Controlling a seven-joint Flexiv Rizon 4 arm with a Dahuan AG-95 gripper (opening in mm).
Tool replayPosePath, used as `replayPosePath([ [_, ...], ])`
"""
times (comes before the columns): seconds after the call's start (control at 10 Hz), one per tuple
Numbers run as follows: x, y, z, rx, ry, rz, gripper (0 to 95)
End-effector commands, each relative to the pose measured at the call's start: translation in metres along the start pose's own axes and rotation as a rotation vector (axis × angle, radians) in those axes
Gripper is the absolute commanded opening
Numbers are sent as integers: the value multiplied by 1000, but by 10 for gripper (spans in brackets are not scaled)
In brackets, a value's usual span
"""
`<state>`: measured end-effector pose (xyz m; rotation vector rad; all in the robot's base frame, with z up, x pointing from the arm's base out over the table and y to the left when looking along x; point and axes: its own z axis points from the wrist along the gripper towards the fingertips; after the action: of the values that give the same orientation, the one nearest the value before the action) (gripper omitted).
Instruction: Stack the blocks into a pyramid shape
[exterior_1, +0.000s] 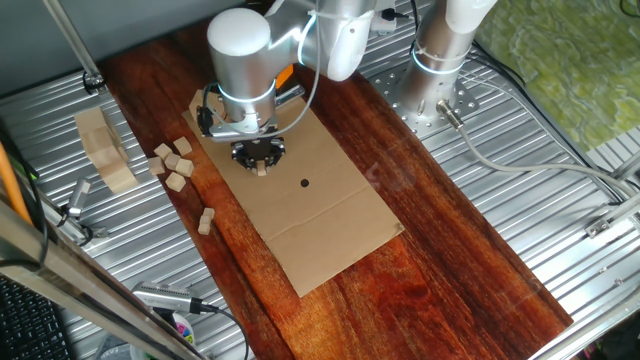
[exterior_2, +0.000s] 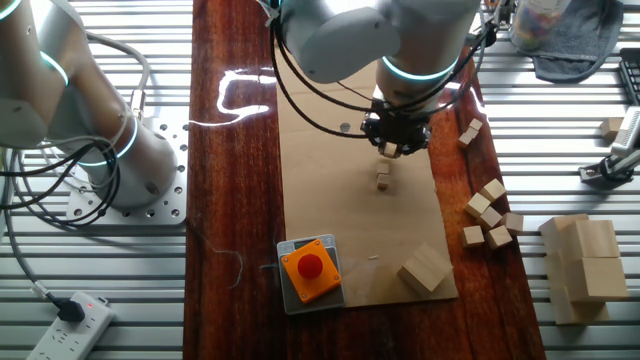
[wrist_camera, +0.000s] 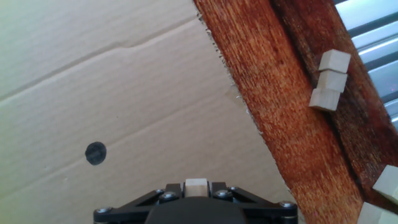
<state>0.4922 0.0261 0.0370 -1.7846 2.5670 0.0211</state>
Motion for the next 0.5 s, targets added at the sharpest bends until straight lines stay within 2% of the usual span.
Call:
replayPosePath([
  [0.1,0,0,1,2,3,-6,0],
  [0.5,0,0,1,-3,-7,-84,0],
])
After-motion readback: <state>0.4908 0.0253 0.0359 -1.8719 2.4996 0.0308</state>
